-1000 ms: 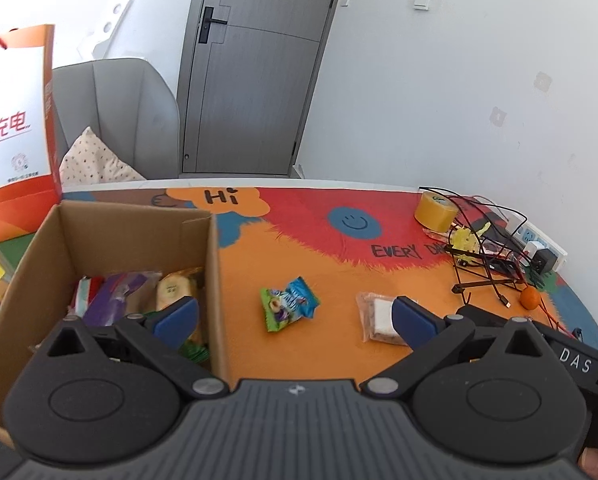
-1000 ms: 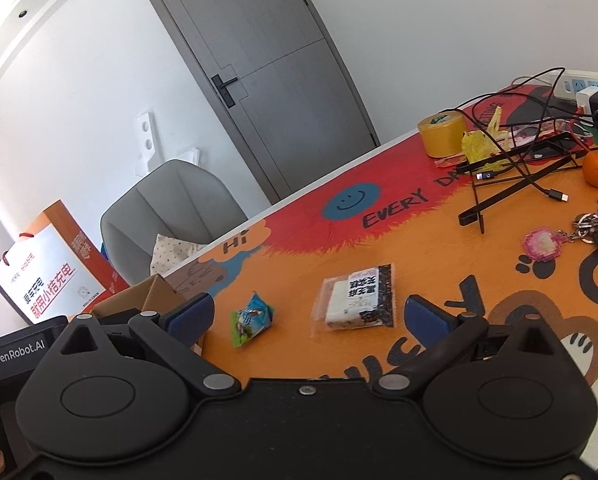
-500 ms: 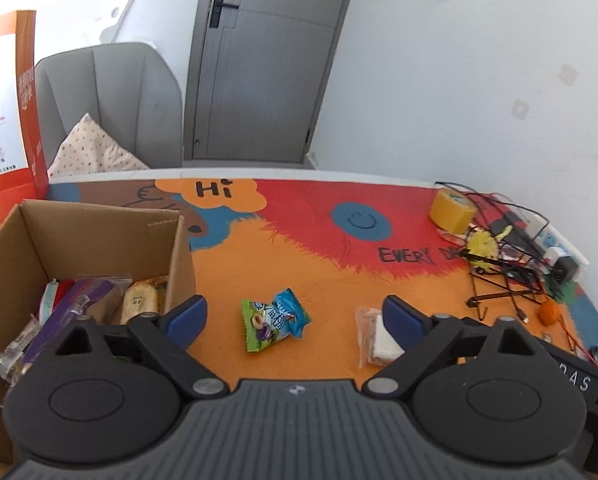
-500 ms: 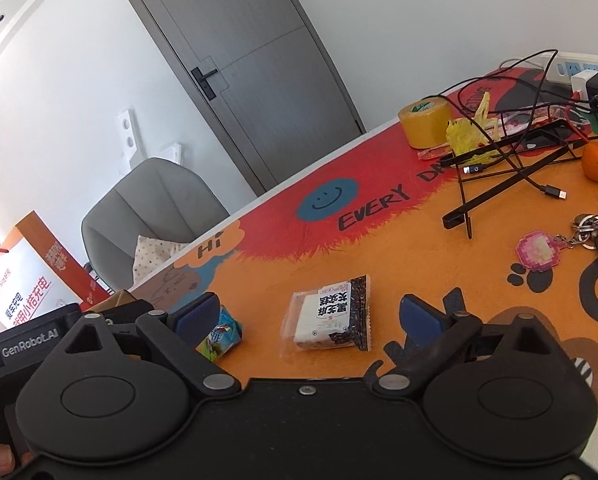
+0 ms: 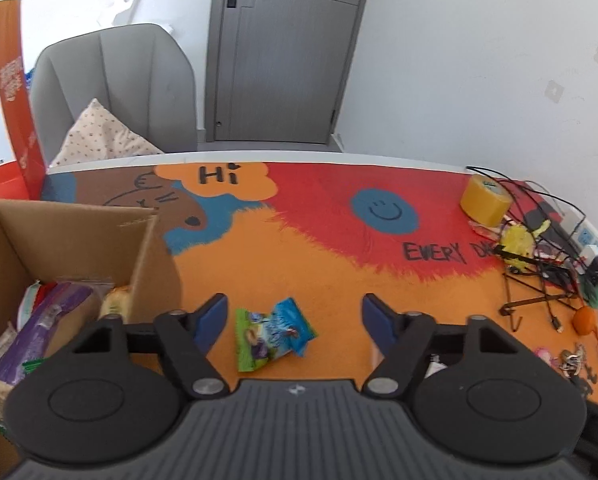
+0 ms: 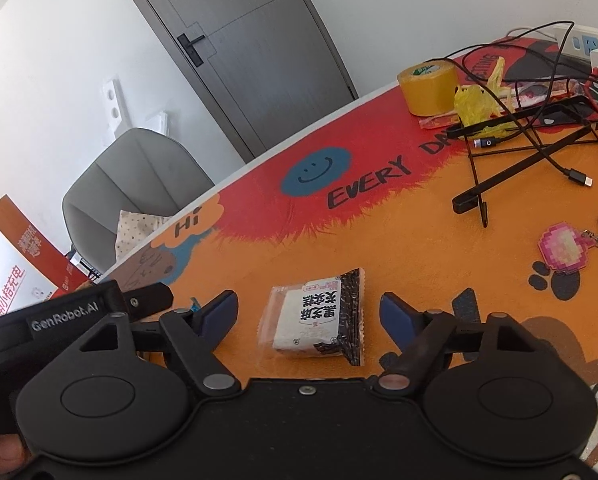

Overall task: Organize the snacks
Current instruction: 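Move the left tool to the blue candy packet while the right approaches the white bread packet, then close the left gripper on the blue candy while the right grasps the white bread packet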

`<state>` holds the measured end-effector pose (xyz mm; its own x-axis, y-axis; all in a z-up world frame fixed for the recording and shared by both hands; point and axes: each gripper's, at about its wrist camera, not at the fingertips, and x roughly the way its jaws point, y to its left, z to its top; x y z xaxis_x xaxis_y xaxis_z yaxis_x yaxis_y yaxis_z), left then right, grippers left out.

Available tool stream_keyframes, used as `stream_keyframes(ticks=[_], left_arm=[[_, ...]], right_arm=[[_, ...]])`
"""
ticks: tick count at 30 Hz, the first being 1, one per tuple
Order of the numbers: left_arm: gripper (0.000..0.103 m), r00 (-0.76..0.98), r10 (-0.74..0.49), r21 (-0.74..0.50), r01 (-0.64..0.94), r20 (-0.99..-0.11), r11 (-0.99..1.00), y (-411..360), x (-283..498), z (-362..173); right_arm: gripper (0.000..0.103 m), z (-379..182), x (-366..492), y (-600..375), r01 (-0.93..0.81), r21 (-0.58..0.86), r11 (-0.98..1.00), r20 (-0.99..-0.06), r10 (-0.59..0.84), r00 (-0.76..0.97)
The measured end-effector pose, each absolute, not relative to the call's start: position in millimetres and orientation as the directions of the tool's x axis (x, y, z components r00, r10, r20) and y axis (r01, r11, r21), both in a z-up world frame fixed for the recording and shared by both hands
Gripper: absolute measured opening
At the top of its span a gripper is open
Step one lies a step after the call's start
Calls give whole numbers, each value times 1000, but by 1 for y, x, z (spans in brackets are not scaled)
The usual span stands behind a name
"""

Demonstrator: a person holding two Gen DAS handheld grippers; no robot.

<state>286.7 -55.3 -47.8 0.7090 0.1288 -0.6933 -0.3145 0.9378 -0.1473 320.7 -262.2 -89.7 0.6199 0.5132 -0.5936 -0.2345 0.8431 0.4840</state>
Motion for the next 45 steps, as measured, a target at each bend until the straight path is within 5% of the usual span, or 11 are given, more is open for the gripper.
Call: stream_keyframes(ticks=[16, 21, 26, 36, 38, 42, 45], left_arm=[[67, 627, 221, -52, -388, -747, 920, -66, 320, -73], [67, 589, 281, 20, -409, -758, 912, -69, 329, -83], [68, 560, 338, 91, -422, -757, 902, -71, 335, -94], [70, 529, 360, 143, -406, -768, 902, -76, 333, -108], [67, 537, 350, 125, -410, -767, 903, -75, 332, -108], [38, 556, 346, 120, -402, -755, 908, -77, 329, -106], [32, 573, 306, 87, -378, -761, 922, -78, 327, -101]], right_arm=[[76, -107, 338, -244, -243, 437, 866, -641, 490, 592], [70, -113, 343, -235, -256, 401, 880, -659, 471, 587], [53, -115, 341, -237, -279, 378, 883, -650, 468, 599], [52, -115, 335, -249, -281, 376, 883, -635, 466, 616], [52, -114, 334, -254, -268, 376, 887, -637, 457, 621], [52, -114, 331, -265, -248, 373, 894, -641, 442, 628], [53, -111, 329, -269, -238, 367, 899, -646, 430, 630]])
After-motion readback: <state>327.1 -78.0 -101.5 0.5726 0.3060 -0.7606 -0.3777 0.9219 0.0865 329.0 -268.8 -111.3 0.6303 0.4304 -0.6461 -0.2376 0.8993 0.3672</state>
